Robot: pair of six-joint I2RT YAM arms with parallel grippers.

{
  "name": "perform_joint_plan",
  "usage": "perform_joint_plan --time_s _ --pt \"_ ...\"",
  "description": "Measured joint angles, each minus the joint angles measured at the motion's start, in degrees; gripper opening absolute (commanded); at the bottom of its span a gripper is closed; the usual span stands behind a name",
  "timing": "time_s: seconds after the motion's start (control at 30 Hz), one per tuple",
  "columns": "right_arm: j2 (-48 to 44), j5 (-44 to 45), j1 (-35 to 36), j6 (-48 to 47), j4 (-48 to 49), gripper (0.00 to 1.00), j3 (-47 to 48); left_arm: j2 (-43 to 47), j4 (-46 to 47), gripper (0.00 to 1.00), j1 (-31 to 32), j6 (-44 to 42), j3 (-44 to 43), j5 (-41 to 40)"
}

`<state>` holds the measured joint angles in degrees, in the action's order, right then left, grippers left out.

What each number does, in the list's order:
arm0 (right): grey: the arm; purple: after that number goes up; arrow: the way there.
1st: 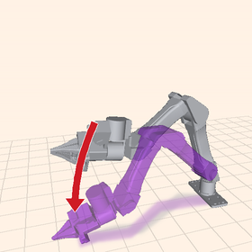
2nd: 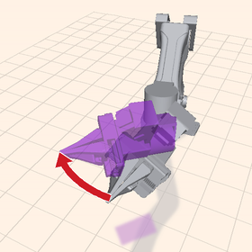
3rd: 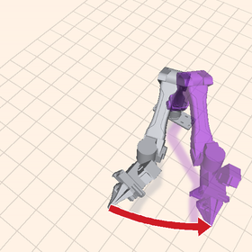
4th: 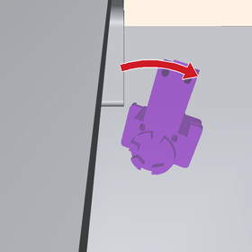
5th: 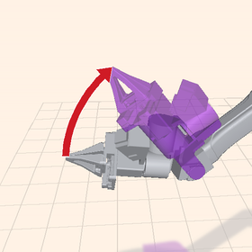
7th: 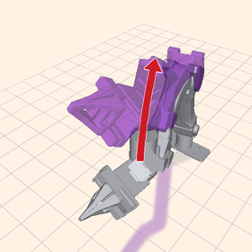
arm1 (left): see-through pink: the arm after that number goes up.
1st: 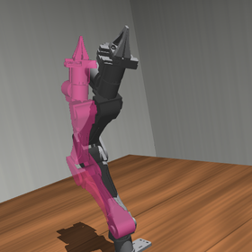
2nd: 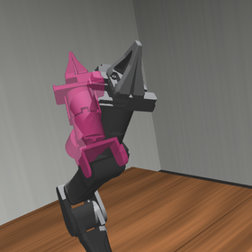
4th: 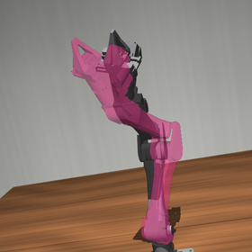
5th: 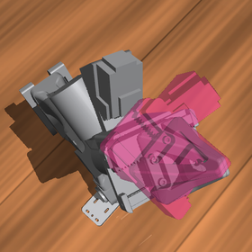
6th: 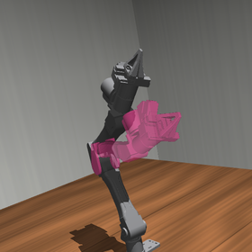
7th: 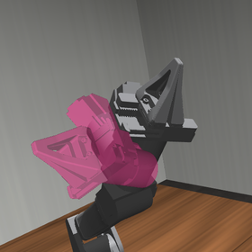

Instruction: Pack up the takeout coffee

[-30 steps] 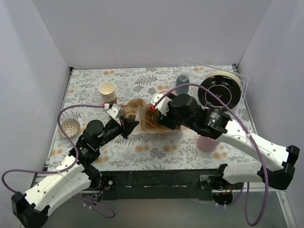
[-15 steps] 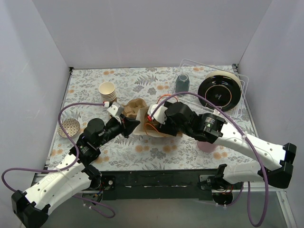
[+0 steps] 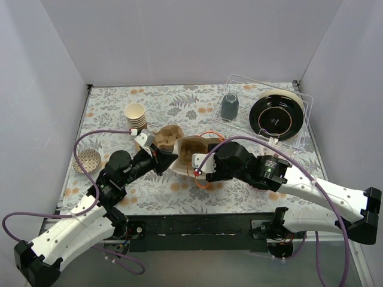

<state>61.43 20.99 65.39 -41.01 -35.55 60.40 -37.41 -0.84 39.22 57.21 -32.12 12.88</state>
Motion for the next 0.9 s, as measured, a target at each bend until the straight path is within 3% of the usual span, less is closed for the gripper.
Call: perform_joint_plan --time_s 0.6,0.9 --pt "6.47 0.37 0.00 -2.80 3.19 0.34 -0.81 -2.12 0.02 0.00 0.00 -2.23 0.44 3.04" --pt "11.04 1.33 -0.02 -2.91 -1.49 0.34 7.23 -2.03 -0.61 0.00 0.00 0.68 -0.61 6.69"
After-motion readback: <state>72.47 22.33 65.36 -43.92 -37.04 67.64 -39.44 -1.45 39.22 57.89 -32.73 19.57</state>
